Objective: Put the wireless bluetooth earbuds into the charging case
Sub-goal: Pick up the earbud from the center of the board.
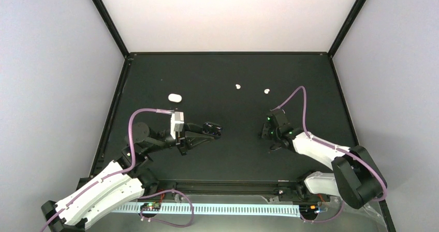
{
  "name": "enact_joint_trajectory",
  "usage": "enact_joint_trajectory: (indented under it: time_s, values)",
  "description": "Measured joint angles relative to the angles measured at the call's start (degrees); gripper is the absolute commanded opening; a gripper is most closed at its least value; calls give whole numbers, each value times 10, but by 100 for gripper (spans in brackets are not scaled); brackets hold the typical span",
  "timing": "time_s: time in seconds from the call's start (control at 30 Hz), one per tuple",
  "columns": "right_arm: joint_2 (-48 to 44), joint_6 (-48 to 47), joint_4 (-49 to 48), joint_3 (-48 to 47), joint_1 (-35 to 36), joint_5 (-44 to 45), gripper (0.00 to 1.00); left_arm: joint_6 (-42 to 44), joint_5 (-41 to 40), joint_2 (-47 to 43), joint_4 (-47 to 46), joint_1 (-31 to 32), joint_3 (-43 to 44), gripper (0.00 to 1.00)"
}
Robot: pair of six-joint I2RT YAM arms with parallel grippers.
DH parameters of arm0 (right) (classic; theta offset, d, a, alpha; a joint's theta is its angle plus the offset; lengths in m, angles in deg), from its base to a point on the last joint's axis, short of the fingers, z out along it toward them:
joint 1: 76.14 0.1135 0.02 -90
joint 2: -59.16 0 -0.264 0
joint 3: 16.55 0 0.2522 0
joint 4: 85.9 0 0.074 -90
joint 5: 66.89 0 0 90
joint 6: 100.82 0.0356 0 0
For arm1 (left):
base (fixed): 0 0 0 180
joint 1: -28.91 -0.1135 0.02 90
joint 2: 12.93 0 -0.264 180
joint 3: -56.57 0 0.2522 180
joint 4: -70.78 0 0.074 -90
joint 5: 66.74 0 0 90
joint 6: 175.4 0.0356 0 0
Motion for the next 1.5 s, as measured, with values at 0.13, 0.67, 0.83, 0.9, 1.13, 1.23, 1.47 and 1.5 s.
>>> enact_joint_trajectory:
  time_s: [0.13, 0.67, 0.83, 0.9, 1.13, 1.23, 1.47, 1.5]
  values:
    - [10, -4, -2, 0, 0, -6, 27, 0, 1, 0, 0, 0, 0, 2]
    - [35, -15, -21, -12, -1, -33, 19, 0, 1, 0, 0, 0, 0, 1]
    - [35, -16, -25, -12, -1, -43, 15, 0, 1, 0, 0, 0, 0, 2]
    - [35, -16, -27, -12, -1, -47, 13, 0, 1, 0, 0, 0, 0, 2]
    - [35, -17, -31, -12, -1, -59, 9, 0, 1, 0, 0, 0, 0, 2]
    - [35, -17, -35, -12, -1, -67, 8, 0, 1, 0, 0, 0, 0, 2]
    - [35, -16, -41, -13, -1, -80, 1, 0, 1, 0, 0, 0, 0, 2]
    - [35, -16, -42, -13, -1, -81, 1, 0, 1, 0, 0, 0, 0, 2]
